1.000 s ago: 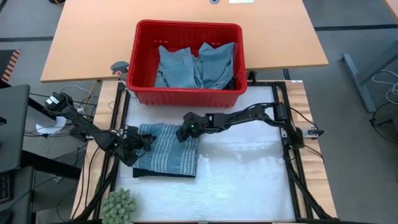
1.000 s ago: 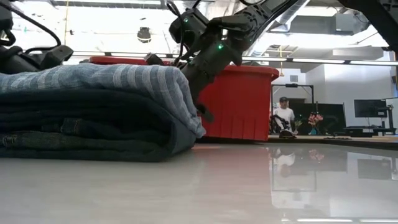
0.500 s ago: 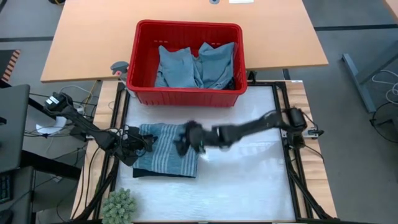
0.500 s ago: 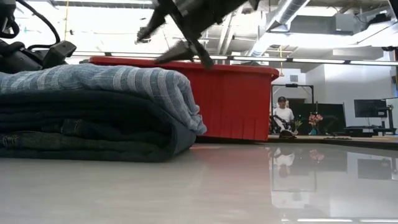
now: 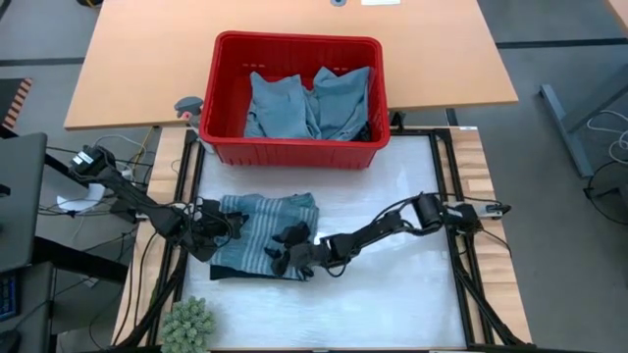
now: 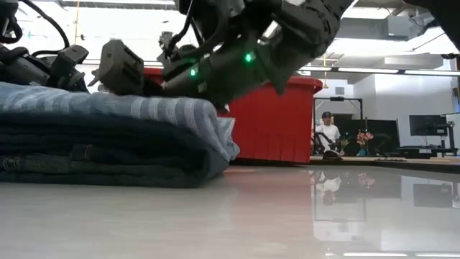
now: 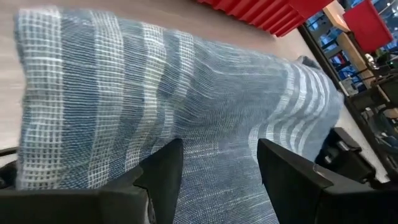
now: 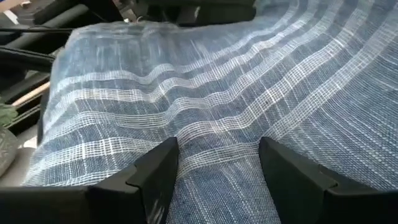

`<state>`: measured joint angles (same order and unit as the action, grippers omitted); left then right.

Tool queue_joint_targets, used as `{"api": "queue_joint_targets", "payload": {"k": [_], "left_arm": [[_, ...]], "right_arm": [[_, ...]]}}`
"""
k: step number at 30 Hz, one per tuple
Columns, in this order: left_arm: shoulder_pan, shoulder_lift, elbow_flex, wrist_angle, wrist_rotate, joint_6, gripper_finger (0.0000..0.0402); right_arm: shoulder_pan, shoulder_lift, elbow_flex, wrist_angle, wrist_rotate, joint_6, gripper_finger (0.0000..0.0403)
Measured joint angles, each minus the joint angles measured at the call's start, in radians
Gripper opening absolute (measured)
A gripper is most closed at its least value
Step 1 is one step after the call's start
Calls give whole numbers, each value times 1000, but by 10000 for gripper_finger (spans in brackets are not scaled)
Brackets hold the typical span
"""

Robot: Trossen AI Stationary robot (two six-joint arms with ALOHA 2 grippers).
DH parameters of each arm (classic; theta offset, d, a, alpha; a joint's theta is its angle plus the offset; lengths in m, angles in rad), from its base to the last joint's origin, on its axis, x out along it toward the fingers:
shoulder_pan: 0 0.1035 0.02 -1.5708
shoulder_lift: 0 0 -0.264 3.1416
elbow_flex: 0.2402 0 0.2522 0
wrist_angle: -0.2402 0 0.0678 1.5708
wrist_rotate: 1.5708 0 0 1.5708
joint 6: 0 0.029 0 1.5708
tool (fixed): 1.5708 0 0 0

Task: Fold Laundry from Bin
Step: Stack the folded light blue shirt on top of the folded black pants

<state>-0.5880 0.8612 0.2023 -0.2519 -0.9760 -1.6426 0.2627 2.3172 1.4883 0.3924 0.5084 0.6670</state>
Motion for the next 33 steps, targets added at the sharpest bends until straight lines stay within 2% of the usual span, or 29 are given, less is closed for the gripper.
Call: {"api": "queue_joint_targets", "payload": {"k": [7,11,13,15,18,24,29,33], "left_arm": [[0,3,0,0,1,8,199],[0,3,0,7,13,0,199],[0,3,0,23,17,0,199],[0,3,0,52,20,7,199],[4,9,0,124,22,47,199],[69,99,0,358,74,192,199],[162,273,2,608,187,281,199],[225,426,86,706,271,359,199]], "right_arm": [[-10,-27,2,-126,-20,29,255],[-23,-163,-7,-158,-55,-88,255],[-19,-296,-7,-186,-35,-170,255],[-11,-436,3,-214,4,-237,255],[3,-611,3,-352,90,-277,255],[67,-838,-2,-631,298,-278,255],[143,-920,1,-764,439,-252,255],[185,-919,-3,-829,475,-223,255]]}}
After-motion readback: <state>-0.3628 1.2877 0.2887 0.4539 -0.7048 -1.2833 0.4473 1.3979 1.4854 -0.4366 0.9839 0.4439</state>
